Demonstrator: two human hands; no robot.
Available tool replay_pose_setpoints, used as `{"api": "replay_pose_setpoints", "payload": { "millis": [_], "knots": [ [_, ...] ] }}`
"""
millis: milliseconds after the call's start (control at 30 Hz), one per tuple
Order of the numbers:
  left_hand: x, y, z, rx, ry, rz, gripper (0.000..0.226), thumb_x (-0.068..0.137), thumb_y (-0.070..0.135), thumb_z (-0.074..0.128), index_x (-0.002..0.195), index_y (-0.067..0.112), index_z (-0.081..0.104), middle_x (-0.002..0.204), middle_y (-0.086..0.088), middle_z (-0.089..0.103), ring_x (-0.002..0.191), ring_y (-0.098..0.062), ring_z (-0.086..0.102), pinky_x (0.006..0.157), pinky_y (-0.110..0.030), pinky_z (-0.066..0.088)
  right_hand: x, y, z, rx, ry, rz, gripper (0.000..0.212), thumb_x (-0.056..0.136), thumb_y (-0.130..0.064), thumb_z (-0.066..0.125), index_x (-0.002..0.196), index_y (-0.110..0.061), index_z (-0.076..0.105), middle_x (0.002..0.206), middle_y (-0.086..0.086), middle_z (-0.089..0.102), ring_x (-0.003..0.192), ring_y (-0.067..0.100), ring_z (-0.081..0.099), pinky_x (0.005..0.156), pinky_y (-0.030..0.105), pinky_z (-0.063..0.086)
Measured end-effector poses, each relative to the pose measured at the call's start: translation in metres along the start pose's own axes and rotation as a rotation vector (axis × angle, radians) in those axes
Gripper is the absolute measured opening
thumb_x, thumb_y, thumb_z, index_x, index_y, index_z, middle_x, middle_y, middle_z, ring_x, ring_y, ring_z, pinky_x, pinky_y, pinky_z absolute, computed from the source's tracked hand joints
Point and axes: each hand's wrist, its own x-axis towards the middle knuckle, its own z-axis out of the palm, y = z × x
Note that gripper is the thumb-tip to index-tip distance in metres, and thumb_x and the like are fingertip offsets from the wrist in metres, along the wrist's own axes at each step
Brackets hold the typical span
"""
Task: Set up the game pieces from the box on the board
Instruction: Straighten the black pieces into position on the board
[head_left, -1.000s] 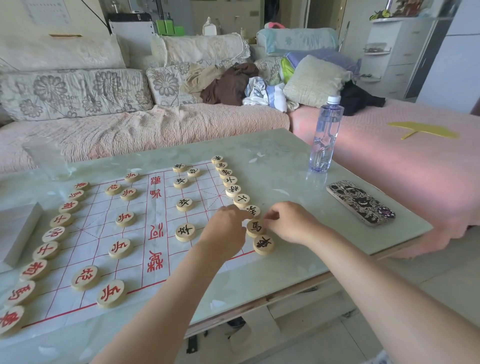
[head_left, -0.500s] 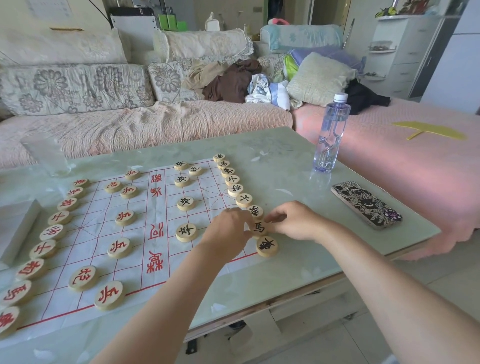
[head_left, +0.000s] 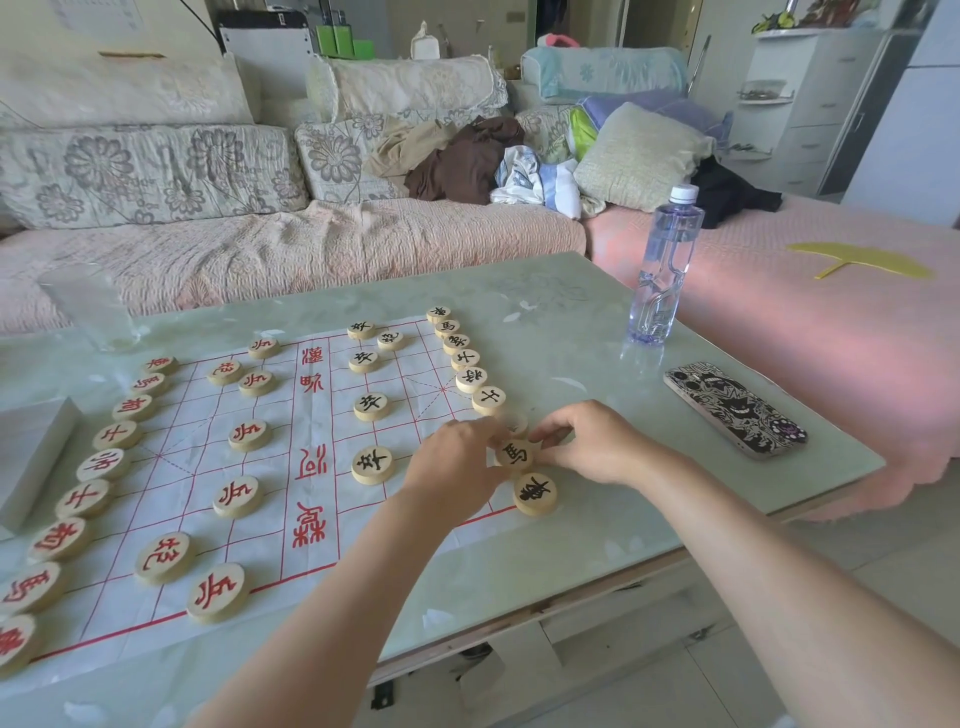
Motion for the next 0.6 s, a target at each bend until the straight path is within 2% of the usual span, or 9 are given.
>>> {"api": "replay_pose_setpoints", "payload": {
  "millis": [133,267,500,600],
  "knots": [
    [0.0000,-0.0007,0.0009,0.062,0.021,0.011,0.042,0.082,0.042,0.069,0.120,0.028,0.061,0.111,0.011,0.065,0.107,-0.017,0.054,0.089,-0.033,0.045,0.0014,0.0003,0.0017,-0.011,0.055,0.009,0.013,0.084,-0.030,0.078,0.096,-0.030,0.073,0.083,-0.017,0.064,0.083,0.007,0.063,0.065,0.010,0.040],
    [-0.0007,0.0006,-0.0006,0.074,0.015,0.011,0.046,0.082,0.050,0.067,0.122,0.031,0.058,0.113,0.011,0.064,0.108,-0.017,0.052,0.091,-0.032,0.042,-0.0013,-0.0039,-0.0021,0.011,-0.038,0.005,0.021,0.077,-0.030,0.084,0.092,-0.035,0.070,0.093,-0.008,0.072,0.078,0.005,0.061,0.068,0.013,0.044],
    [-0.0008,-0.0053,-0.0015,0.104,0.020,0.023,0.041,0.083,0.034,0.069,0.122,0.031,0.056,0.106,0.014,0.065,0.105,-0.015,0.052,0.085,-0.027,0.037,0.0033,-0.0001,-0.0023,-0.031,0.022,0.010,0.017,0.084,-0.026,0.077,0.101,-0.028,0.074,0.093,-0.008,0.070,0.084,0.009,0.064,0.067,0.014,0.042],
    [-0.0002,-0.0039,-0.0020,0.102,0.025,0.029,0.042,0.083,0.034,0.069,0.123,0.030,0.056,0.112,0.013,0.063,0.107,-0.015,0.052,0.089,-0.030,0.040,0.0029,0.0001,-0.0048,-0.033,-0.011,-0.004,0.020,0.082,-0.027,0.079,0.101,-0.031,0.073,0.093,-0.011,0.070,0.079,0.002,0.062,0.064,0.010,0.040]
  ]
}}
